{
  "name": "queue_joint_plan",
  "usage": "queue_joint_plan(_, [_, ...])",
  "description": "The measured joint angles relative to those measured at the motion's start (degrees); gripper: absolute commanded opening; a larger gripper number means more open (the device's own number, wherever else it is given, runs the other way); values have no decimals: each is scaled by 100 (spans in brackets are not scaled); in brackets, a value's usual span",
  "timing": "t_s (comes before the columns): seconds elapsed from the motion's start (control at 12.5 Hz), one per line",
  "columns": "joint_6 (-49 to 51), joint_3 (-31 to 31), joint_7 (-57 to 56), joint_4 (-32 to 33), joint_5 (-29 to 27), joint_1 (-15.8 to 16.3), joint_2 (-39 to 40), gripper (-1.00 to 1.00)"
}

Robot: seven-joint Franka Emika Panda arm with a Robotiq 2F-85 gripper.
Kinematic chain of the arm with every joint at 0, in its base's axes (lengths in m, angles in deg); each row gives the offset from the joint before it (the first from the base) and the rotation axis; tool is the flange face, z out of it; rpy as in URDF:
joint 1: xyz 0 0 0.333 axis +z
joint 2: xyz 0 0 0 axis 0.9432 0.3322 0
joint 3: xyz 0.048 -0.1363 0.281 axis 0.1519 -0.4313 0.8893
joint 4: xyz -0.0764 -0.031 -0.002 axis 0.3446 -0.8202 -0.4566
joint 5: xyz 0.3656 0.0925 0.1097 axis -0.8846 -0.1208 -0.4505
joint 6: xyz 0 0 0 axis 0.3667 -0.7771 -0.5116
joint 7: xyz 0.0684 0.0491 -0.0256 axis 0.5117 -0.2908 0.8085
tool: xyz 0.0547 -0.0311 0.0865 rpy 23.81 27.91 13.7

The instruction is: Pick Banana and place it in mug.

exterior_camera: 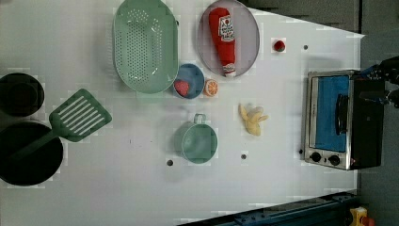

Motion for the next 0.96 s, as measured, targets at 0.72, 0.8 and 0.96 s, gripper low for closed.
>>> queue_joint_plan(0.72, [674, -148, -193, 772, -28, -9, -1852, 100])
queue_joint_plan(0.8, [292, -153, -316, 1002, -38, -4, -1732, 100])
queue_joint_plan(0.96, [-571, -144, -656, 1639, -47, 0, -1356, 100])
